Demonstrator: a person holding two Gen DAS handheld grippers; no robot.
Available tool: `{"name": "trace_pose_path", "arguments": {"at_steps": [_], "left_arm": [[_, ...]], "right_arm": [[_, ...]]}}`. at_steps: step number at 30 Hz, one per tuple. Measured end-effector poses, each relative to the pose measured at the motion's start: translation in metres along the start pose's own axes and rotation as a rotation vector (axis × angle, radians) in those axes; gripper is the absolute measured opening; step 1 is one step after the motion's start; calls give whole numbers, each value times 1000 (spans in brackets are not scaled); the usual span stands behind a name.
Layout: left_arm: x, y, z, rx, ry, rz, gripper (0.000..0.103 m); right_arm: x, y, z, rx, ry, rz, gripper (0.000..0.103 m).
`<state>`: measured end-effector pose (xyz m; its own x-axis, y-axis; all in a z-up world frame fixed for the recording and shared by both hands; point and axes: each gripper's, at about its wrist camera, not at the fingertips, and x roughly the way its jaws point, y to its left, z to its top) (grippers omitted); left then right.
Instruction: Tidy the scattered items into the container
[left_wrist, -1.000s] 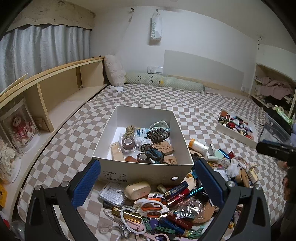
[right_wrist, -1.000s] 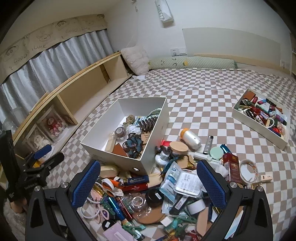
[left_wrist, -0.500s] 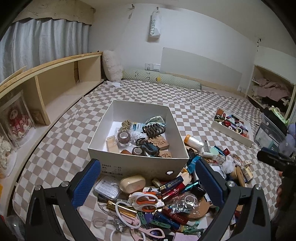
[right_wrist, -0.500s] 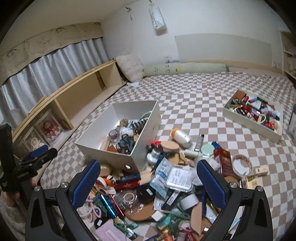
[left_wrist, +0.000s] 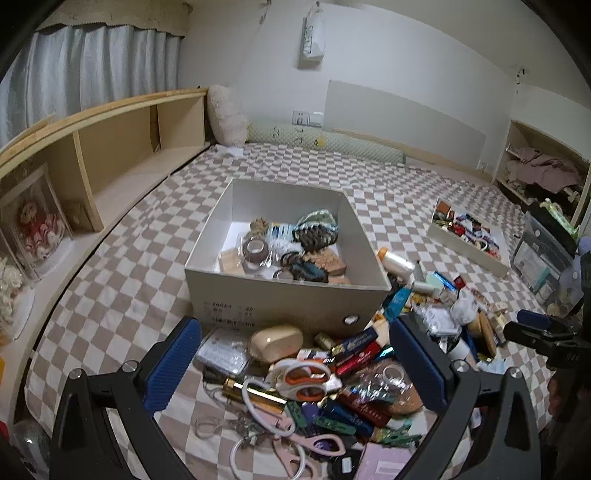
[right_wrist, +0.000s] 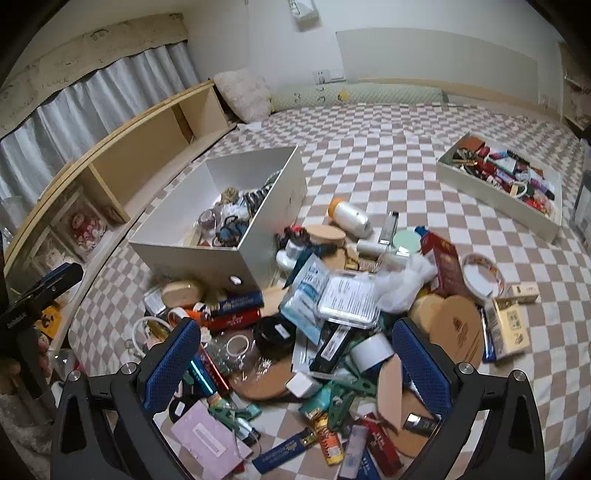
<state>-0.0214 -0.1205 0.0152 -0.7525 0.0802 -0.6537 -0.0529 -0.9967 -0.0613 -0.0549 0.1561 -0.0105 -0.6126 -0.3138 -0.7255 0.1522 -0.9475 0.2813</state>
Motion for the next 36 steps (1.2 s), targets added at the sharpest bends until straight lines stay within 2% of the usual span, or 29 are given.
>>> {"name": "trace_pose_path", "arguments": {"at_steps": [3,6,8,13,17,19,21,25,31,32,34,36], "left_arm": [[7,8,-11,-15,35,3,99],[20,18,-26,-21,90,23,84],[29,22,-37,-25,130,31,81],[49,29,-64,-43,229,19,61],[61,32,-79,-54,276,15,57],[66,33,-83,-58,292,2,46],[68,34,-86,-68,302,-14,40],[70,39,-89,-118,301,-73,17],[65,50,-84,-175,277,-131,11],[62,54,-81,-179,265,-124,11],[55,63,-75,-184,237,-90,1],[46,75,-68,-195,209,-59,1]], "right_arm": [[4,1,-6,16,19,12,103],[6,4,-13,20,32,20,103],[6,5,-16,29,39,26,103],[7,1,-22,78,58,34,103],[11,-3,-25,108,81,30,103],[12,-3,-27,112,89,24,103],[15,-4,-28,116,98,21,103],[17,-5,-29,126,107,19,103],[18,-4,-29,128,113,26,103],[17,-4,-29,128,113,27,103],[17,-4,-29,129,114,28,103],[17,-4,-29,130,115,29,103]]}}
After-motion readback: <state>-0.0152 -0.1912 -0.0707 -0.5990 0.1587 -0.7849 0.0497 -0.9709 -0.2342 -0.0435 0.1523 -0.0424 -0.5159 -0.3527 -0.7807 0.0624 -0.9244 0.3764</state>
